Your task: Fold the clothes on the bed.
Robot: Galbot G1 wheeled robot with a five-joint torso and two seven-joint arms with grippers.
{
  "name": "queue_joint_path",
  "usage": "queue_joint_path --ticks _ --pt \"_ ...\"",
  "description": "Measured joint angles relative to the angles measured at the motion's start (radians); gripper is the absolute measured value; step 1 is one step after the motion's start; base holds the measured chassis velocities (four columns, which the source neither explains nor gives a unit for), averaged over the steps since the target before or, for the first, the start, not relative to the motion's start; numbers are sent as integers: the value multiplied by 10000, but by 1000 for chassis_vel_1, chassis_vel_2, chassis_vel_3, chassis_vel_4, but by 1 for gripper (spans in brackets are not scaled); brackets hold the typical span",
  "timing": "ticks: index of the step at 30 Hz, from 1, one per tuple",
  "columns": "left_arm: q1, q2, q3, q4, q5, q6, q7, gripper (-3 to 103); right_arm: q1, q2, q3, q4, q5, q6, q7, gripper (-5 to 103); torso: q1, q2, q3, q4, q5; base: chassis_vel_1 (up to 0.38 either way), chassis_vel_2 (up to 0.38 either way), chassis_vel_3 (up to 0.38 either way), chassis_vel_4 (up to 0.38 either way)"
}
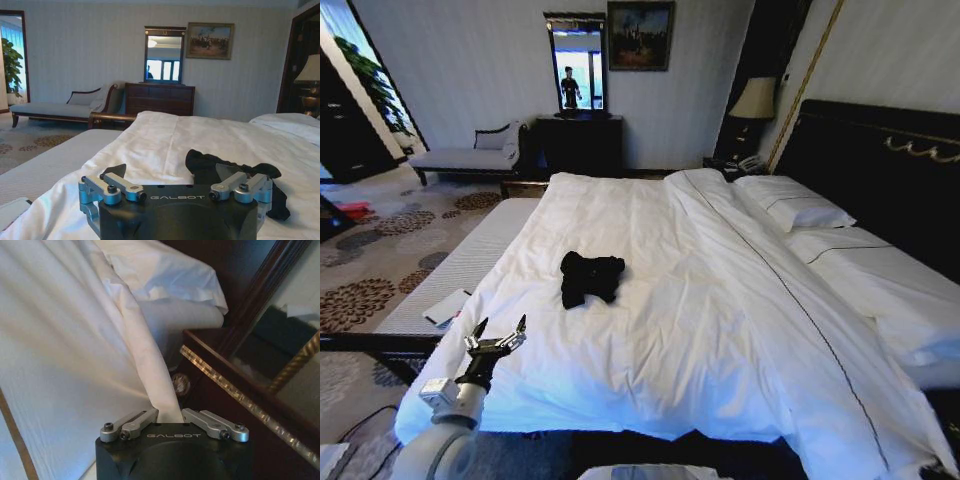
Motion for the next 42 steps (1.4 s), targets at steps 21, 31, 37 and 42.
queue_joint_path --ticks 21,31,37,42 --pt "125 -82 3 -8 52 -55 19 100 -385 846 -106 1631 632 48 -195 55 -2 1 2 -7 2 -1 -1 -3 -1" --pt "149 -84 -12 13 59 -79 40 100 -846 1347 19 3835 800 875 -636 94 -1 1 2 -4 3 0 0 0 0" --pt "219 -116 6 -24 143 -93 58 100 -937 1449 -132 5371 797 1471 -1123 100 -1 1 1 -4 3 0 0 0 0" --pt "251 -159 7 -24 169 -119 62 100 -768 1402 -433 6168 605 1327 -1102 100 0 0 2 -3 1 0 0 0 0"
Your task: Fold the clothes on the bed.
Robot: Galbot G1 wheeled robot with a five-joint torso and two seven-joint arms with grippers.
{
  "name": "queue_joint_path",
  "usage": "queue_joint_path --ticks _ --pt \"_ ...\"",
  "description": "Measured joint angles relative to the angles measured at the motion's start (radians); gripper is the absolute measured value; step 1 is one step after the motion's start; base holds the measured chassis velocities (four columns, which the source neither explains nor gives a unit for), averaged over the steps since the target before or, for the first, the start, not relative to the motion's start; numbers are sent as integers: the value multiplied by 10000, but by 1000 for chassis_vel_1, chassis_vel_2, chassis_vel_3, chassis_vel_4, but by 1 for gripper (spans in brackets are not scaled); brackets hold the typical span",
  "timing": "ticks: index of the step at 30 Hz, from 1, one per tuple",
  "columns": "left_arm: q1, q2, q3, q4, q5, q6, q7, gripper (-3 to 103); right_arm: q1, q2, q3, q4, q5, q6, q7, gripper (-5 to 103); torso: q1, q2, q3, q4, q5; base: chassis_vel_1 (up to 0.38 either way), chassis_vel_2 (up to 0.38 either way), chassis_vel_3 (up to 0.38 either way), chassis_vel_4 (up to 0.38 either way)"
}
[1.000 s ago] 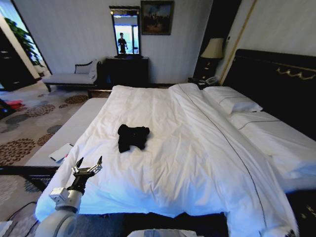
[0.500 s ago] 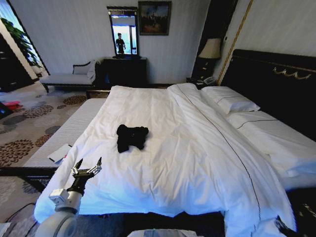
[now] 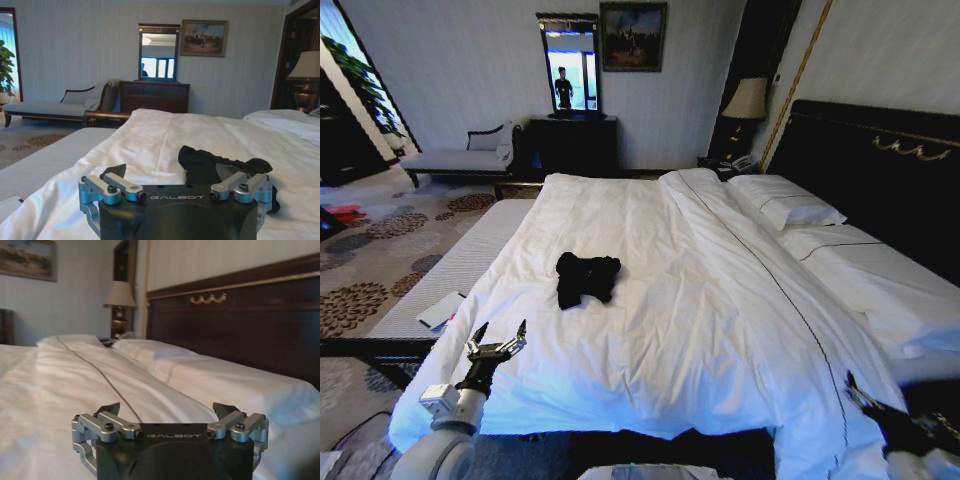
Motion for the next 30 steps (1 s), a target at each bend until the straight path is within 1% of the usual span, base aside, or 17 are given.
queue_joint_path --ticks 3,8,11,14,22,30 --pt "-1 -64 27 52 47 -46 25 100 343 -148 -542 51 -538 -318 219 100 0 0 0 0 4 0 0 0 0" --pt "-134 -133 95 124 113 -70 41 100 750 -140 -1041 -20 -868 -527 431 100 0 0 0 -2 4 0 0 0 0" --pt "-141 -139 81 115 93 -66 38 100 810 -142 -1161 154 -966 -583 399 100 0 0 0 -2 3 0 0 0 0" --pt "-84 -118 38 114 65 -65 41 100 838 -153 -1265 334 -1308 -524 235 100 0 0 0 -2 3 0 0 0 0" --pt "-30 -106 9 115 57 -73 48 100 787 -52 -1325 413 -1419 -453 225 100 0 0 0 -2 4 31 32 -38 -30" --pt "-28 -90 26 38 64 -54 36 100 652 88 -1340 355 -1692 -112 14 100 0 1 -1 -3 1 135 132 -139 -139"
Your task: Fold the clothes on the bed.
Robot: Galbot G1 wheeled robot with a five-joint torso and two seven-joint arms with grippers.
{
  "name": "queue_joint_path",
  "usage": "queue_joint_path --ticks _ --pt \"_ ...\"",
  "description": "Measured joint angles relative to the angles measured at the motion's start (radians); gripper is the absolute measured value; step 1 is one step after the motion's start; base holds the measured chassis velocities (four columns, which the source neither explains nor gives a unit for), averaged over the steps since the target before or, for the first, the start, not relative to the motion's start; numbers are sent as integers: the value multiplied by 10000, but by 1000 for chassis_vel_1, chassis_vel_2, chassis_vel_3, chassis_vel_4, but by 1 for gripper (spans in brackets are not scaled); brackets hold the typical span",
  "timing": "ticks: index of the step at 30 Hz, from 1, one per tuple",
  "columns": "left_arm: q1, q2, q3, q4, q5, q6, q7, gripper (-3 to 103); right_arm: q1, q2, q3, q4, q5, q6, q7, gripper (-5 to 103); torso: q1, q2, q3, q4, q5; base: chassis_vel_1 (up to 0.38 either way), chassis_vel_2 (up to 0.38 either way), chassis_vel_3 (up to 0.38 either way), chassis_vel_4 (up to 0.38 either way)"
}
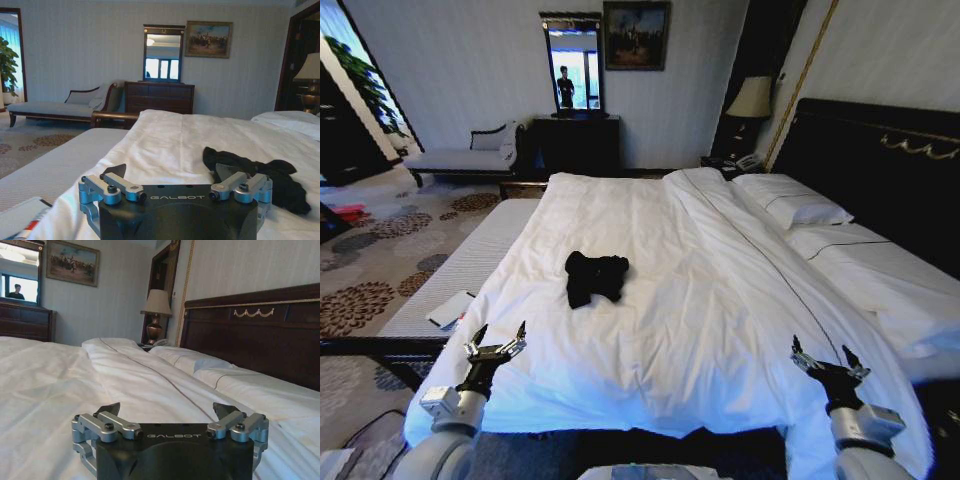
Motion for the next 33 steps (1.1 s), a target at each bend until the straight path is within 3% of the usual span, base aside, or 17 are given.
queue_joint_path --ticks 33 --pt "35 13 12 3 -1 18 -9 100 -55 267 -111 -67 40 136 53 100 0 -1 0 2 1 53 54 -52 -56"
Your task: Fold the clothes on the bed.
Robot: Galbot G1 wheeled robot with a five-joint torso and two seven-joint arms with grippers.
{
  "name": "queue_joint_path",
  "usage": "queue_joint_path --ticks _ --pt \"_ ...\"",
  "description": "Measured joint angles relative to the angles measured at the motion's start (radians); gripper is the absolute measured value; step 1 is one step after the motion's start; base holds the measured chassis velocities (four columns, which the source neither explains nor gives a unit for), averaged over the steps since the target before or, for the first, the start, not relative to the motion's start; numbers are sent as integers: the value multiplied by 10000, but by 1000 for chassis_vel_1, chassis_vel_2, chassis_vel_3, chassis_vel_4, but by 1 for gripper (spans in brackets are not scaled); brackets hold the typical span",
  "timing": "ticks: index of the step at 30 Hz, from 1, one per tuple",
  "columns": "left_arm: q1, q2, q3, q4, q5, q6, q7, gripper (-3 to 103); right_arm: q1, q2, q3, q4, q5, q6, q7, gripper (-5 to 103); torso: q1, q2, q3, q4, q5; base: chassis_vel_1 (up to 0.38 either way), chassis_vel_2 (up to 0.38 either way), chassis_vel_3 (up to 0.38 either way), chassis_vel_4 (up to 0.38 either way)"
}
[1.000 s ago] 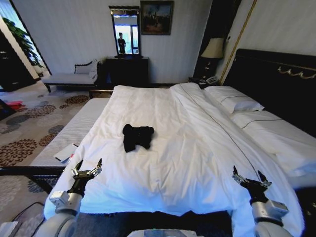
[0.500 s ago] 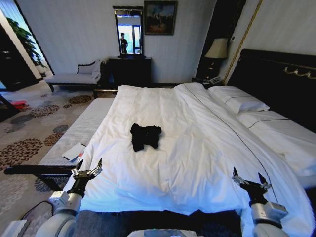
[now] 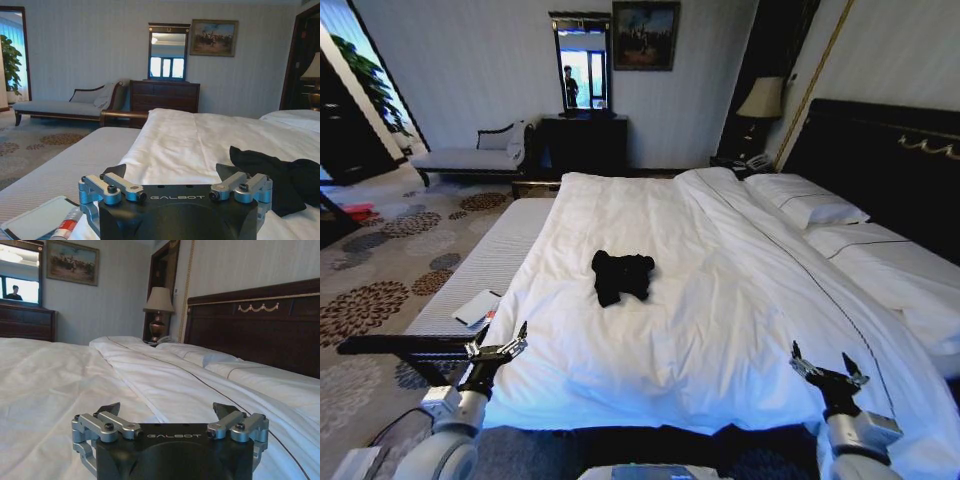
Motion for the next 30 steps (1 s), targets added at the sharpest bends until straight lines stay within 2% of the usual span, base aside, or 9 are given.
queue_joint_path --ticks 30 --pt "-3 26 33 -96 39 28 -1 100 -64 25 -53 -9 -113 101 -93 100 0 0 0 -1 2 -33 40 42 -39"
